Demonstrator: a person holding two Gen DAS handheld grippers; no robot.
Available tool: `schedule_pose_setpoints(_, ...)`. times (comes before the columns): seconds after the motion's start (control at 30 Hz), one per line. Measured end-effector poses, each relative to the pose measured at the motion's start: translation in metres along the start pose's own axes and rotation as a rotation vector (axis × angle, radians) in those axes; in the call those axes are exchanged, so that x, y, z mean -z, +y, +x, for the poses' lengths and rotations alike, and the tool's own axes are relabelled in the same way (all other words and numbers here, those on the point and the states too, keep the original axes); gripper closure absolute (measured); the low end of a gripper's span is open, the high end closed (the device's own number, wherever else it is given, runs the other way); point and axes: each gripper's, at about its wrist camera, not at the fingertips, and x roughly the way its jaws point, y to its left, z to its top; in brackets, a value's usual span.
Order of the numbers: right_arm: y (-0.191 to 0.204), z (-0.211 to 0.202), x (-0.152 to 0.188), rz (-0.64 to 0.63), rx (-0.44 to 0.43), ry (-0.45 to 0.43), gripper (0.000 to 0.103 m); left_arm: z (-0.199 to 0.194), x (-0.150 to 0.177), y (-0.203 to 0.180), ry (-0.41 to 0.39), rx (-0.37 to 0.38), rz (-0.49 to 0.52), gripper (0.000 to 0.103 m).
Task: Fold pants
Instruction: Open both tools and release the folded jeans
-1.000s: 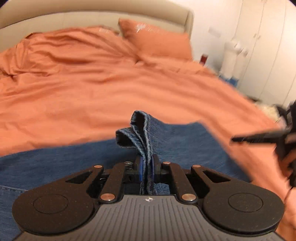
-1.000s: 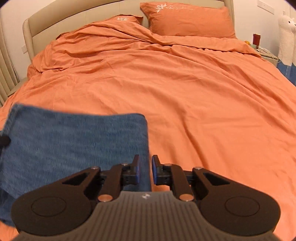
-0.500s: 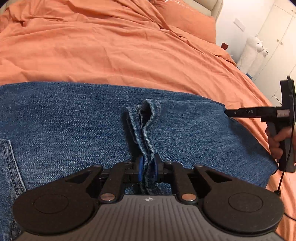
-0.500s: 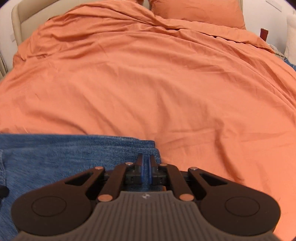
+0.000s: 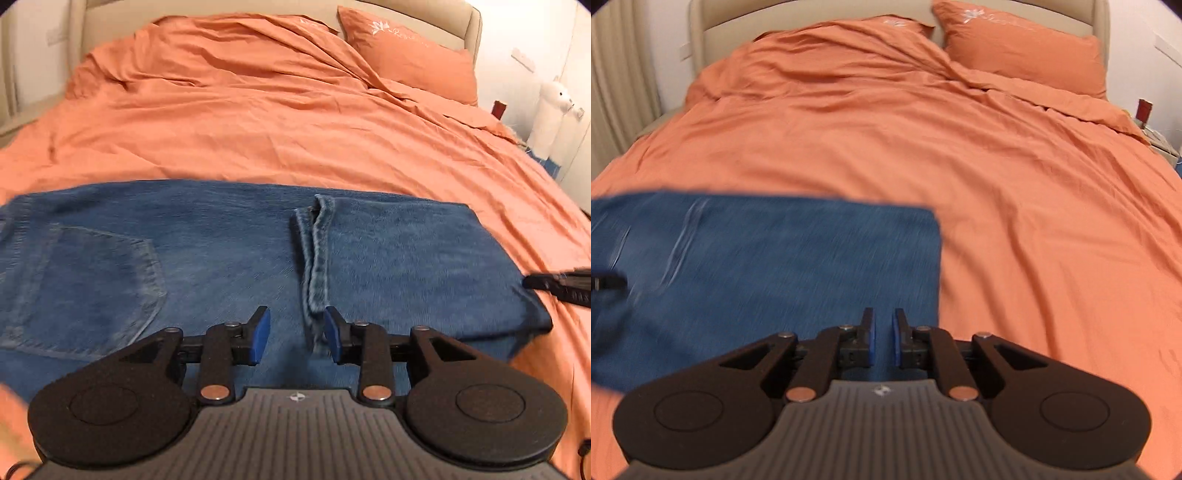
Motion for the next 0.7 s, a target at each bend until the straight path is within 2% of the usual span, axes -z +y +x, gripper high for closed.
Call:
schedule_pose_setpoints(0.2,0.011,0.018,0.027,-0.009,0.069,0.098,0.100,-0.029,-0.001,0.008,0.014,0.000,-0.038,0.064)
schedule_pose_setpoints(0.4,0.029,0.014,0.015,-0.005,0.149,0.131,0.100,-0.071,-0.006,0.035,-0.008,-0.016,-0.039,0.063)
schedule_pose_setpoints(0.57,0.055,-0.022,-0.009,0.001,0.059,0.056,0.097,-0.113,-0.023,0.090,-0.021,-0.036,-0.049,0.061)
schedule_pose_setpoints(0.7,0.096,-0.040,-0.026,-0.056,-0.020,0.014,0.097,-0.147,-0.043,0.150,-0.024,-0.110,-0.069,0.061)
